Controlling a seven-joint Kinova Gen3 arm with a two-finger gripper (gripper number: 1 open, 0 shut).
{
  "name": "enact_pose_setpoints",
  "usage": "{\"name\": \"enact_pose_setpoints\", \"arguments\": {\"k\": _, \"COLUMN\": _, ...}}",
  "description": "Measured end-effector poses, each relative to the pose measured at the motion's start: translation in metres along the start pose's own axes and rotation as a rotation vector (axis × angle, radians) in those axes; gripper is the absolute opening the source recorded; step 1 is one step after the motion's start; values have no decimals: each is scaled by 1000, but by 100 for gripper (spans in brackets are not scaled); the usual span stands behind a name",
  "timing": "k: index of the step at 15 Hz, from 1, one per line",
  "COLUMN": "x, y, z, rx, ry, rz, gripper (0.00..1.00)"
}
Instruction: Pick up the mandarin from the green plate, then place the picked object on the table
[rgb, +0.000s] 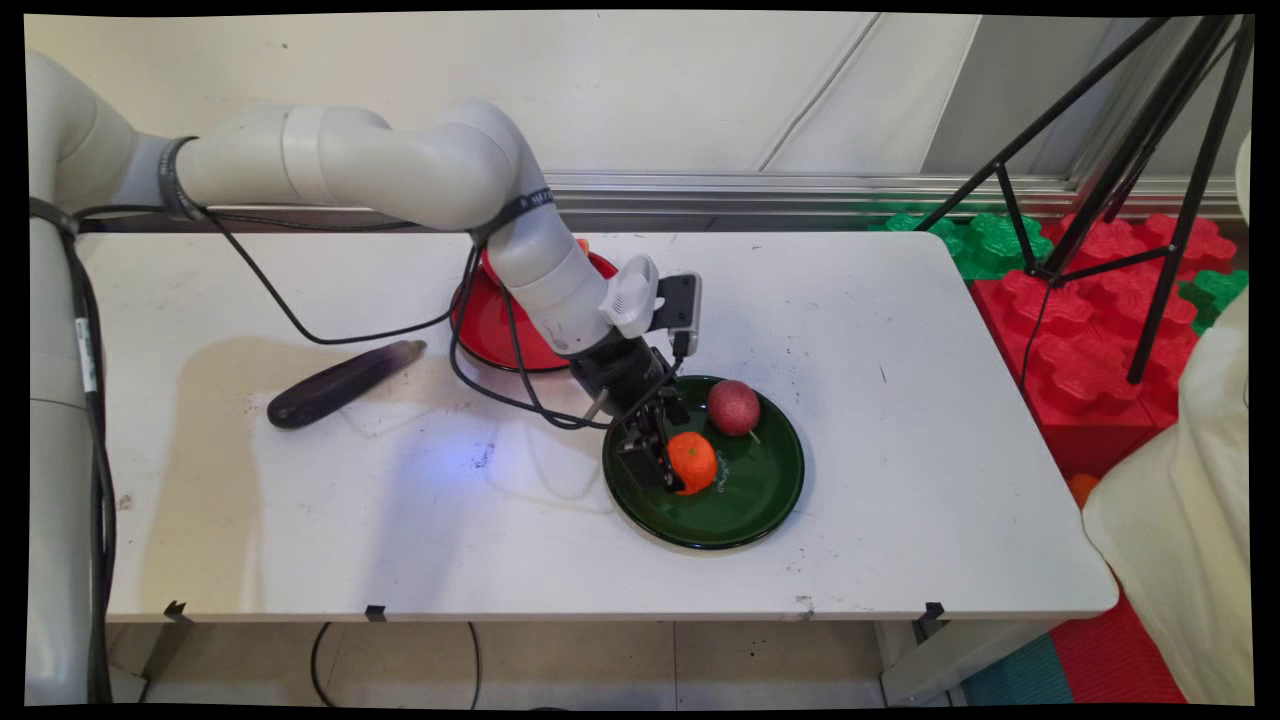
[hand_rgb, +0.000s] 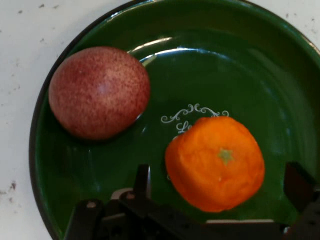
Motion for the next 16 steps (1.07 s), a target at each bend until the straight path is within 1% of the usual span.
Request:
{"name": "enact_pose_setpoints", "arguments": {"k": 5, "x": 3, "y": -4, "z": 15, "rx": -4, "ry": -12, "rz": 4, "gripper": 100}}
{"name": "enact_pose_setpoints", "arguments": {"k": 10, "x": 6, "y": -6, "z": 21, "rx": -1, "ry": -16, "rz": 6, "gripper": 100}}
{"name": "enact_pose_setpoints", "arguments": {"k": 11, "x": 7, "y": -6, "z": 22, "rx": -3, "ry": -15, "rz": 6, "gripper": 0}}
{"name": "enact_pose_setpoints", "arguments": {"k": 16, "x": 9, "y": -5, "z": 24, "rx": -9, "ry": -15, "rz": 8, "gripper": 0}}
